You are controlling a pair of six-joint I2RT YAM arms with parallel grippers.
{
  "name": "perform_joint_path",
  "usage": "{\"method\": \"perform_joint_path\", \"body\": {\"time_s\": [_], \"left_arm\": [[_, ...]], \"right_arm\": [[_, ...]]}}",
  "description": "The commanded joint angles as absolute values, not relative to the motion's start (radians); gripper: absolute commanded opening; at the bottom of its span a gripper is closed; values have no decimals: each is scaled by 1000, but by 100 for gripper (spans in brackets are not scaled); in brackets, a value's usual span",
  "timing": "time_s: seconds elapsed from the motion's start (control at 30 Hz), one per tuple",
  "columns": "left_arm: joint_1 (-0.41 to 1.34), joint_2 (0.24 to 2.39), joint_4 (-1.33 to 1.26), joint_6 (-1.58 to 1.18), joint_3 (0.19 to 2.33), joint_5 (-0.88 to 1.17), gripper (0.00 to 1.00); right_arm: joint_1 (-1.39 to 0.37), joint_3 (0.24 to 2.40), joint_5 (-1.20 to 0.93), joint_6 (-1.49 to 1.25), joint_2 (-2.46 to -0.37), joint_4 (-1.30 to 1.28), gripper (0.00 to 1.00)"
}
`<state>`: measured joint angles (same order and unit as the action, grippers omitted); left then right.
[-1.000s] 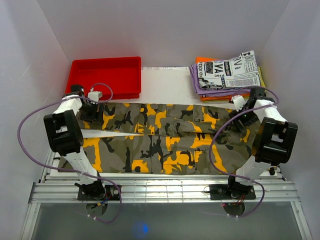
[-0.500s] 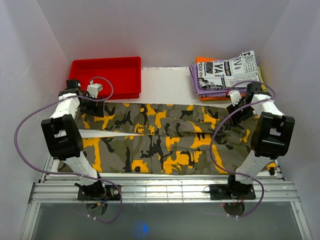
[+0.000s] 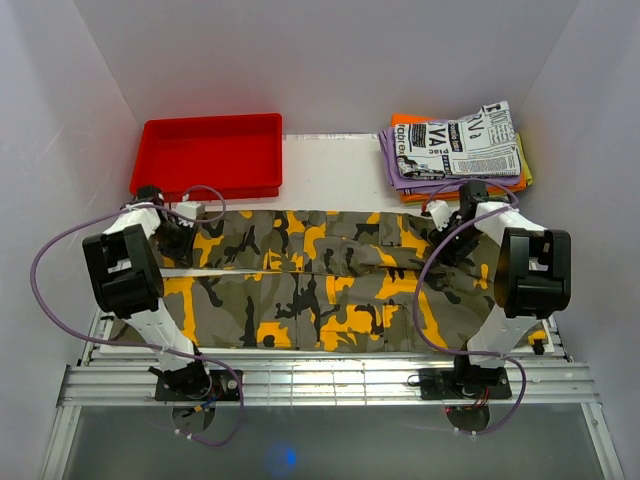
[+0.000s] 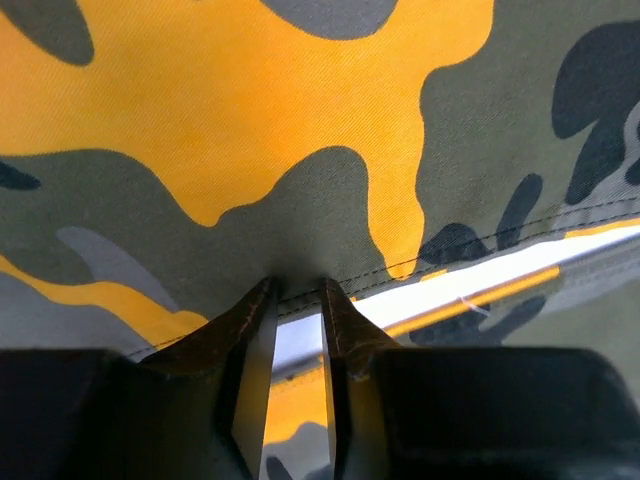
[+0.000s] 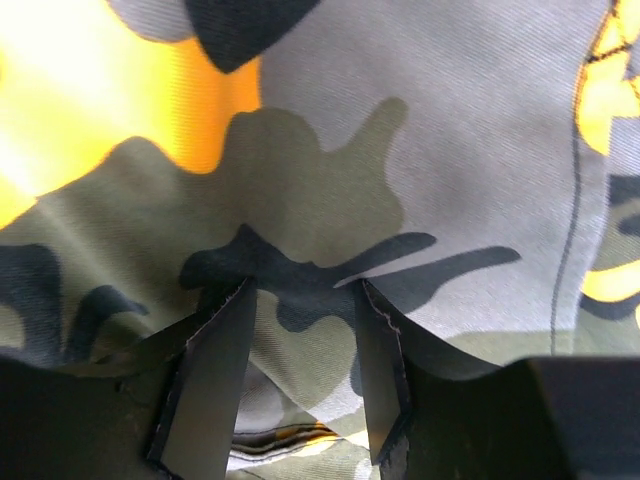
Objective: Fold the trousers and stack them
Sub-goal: Flatten the trousers out
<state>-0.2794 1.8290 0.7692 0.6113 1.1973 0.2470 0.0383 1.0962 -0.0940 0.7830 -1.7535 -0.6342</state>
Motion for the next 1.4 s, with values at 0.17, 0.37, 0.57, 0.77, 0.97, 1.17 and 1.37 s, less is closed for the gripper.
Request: {"method": "perform_joint_path", "body": {"time_s": [0.17, 0.37, 0.57, 0.77, 0.97, 1.17, 1.37], "left_arm": [[-359, 1674, 907, 707, 1319, 366, 63], [-373, 1507, 719, 545, 1456, 567, 98], [-368, 1505, 396, 192, 1516, 583, 98], [-379, 1771, 742, 317, 1903, 719, 91], [-402, 1884, 870, 428, 1979, 729, 89], [-413, 1930, 969, 483, 1967, 704, 86], [-413, 1942, 1014, 492, 1974, 664, 85]], "right_arm": [[26, 1213, -189, 744, -1559, -752, 59], [67, 1365, -228, 805, -1468, -718, 90], [87, 1500, -319, 889, -1580, -771, 90], [283, 2043, -419, 1118, -2079, -1282, 100], [414, 2131, -397, 1232, -2210, -1292, 96], [416, 1987, -388, 1281, -2207, -1201, 96], [419, 1881, -299, 1391, -2240, -1141, 95]]}}
